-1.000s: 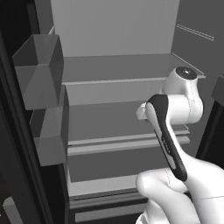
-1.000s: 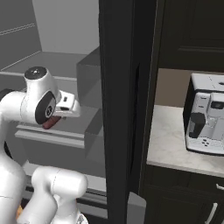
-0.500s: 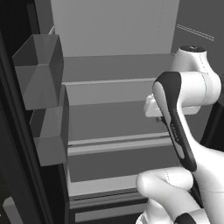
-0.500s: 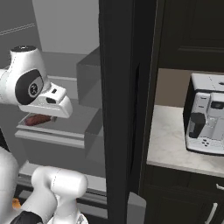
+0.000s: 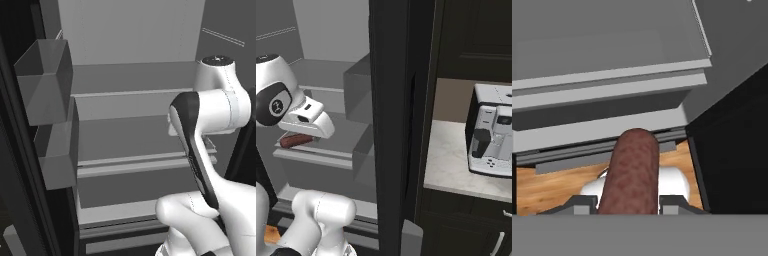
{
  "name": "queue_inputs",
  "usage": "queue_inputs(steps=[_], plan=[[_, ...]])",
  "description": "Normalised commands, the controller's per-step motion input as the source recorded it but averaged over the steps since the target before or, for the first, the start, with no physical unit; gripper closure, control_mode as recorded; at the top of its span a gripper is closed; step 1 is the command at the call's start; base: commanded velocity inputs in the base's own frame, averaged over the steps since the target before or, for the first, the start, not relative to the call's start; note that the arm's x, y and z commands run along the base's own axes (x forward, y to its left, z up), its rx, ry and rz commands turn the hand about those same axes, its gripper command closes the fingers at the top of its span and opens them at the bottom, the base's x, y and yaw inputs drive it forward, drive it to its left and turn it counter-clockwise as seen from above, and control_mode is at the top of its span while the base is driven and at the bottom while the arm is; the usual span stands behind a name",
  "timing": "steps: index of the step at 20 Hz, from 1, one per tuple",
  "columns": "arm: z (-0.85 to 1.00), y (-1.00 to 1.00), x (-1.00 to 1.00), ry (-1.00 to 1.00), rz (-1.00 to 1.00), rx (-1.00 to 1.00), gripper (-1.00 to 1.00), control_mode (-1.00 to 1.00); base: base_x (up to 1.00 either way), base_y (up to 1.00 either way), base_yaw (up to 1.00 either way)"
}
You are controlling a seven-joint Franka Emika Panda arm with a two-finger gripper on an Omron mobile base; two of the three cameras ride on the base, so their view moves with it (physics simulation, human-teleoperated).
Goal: Retrieve the sausage and cheese from the fridge and place them on the cutting board on the counter.
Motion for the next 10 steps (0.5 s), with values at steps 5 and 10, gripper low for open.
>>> queue_inputs(steps=[5,10], plan=[[0.0,0.0,0.09,0.02,-0.02,0.0,1.0,-1.0,0.0,0.0,0.0],[0.0,0.0,0.0,0.0,0.0,0.0,1.0,1.0,-0.25,0.03,0.0]])
